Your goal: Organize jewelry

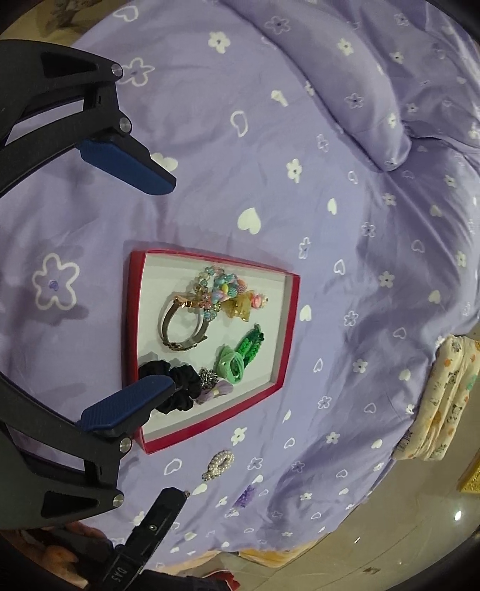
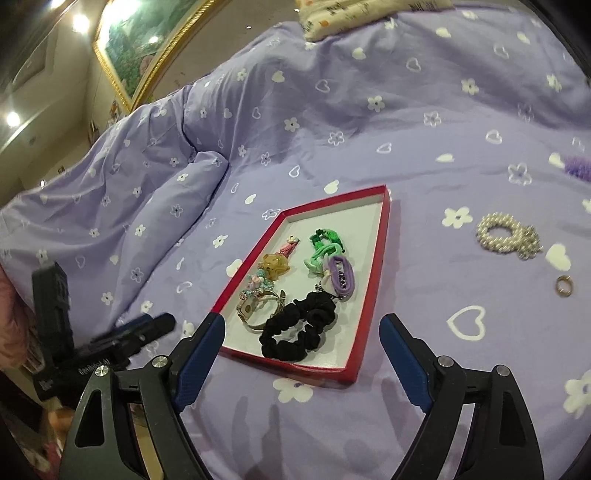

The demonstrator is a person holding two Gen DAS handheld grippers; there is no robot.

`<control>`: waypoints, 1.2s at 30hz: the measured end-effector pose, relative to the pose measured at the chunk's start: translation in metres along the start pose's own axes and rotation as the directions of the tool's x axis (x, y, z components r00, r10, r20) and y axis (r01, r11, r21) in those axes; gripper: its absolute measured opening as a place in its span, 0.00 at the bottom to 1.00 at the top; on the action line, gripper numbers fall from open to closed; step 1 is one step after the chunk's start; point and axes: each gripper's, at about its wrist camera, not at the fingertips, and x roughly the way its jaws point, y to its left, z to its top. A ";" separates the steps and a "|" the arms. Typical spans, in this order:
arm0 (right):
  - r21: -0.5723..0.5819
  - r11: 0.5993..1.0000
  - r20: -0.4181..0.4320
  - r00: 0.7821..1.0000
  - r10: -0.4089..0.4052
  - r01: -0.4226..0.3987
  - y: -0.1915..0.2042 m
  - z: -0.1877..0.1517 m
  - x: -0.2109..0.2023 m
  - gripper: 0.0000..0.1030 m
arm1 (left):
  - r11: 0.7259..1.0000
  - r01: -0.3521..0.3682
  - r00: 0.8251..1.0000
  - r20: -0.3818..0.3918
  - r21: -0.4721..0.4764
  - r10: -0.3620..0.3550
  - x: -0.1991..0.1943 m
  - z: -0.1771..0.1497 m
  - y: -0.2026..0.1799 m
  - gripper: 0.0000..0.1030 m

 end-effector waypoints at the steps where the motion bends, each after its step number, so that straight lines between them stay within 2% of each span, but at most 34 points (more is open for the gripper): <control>1: -0.016 1.000 0.000 1.000 -0.010 0.010 0.002 -0.001 -0.001 0.86 | 1.000 -0.008 1.000 0.005 0.008 0.008 -0.002 0.000 -0.002 0.98; 8: -0.114 0.993 -0.033 0.999 -0.021 0.017 0.021 0.015 -0.019 0.91 | 0.994 -0.043 0.997 0.065 0.105 0.036 -0.024 0.008 -0.019 1.00; 10: -0.149 0.989 -0.023 0.999 -0.027 0.023 0.027 0.021 -0.026 0.94 | 0.990 -0.060 0.995 0.091 0.125 0.049 -0.031 0.012 -0.024 1.00; 11: -0.170 0.985 -0.009 0.999 -0.034 0.032 0.031 0.025 -0.030 0.99 | 0.990 -0.066 0.993 0.102 0.128 0.053 -0.033 0.013 -0.024 1.00; 14: -0.216 0.976 0.009 0.999 -0.038 0.039 0.036 0.025 -0.034 1.00 | 0.989 -0.090 0.993 0.091 0.121 0.079 -0.026 0.011 -0.022 1.00; 18: -0.185 0.980 0.017 0.998 -0.068 0.070 0.029 0.008 -0.026 1.00 | 0.988 -0.115 0.992 0.064 0.101 0.109 -0.015 0.000 -0.015 1.00; 24: -0.160 0.981 0.017 0.994 -0.106 0.108 0.019 -0.016 -0.013 1.00 | 0.984 -0.157 0.986 0.079 0.090 0.150 -0.009 -0.020 -0.012 1.00; 36: -0.168 0.975 0.061 0.989 -0.137 0.145 0.013 -0.036 0.000 1.00 | 0.968 -0.205 0.975 0.118 0.144 0.189 -0.005 -0.040 -0.025 1.00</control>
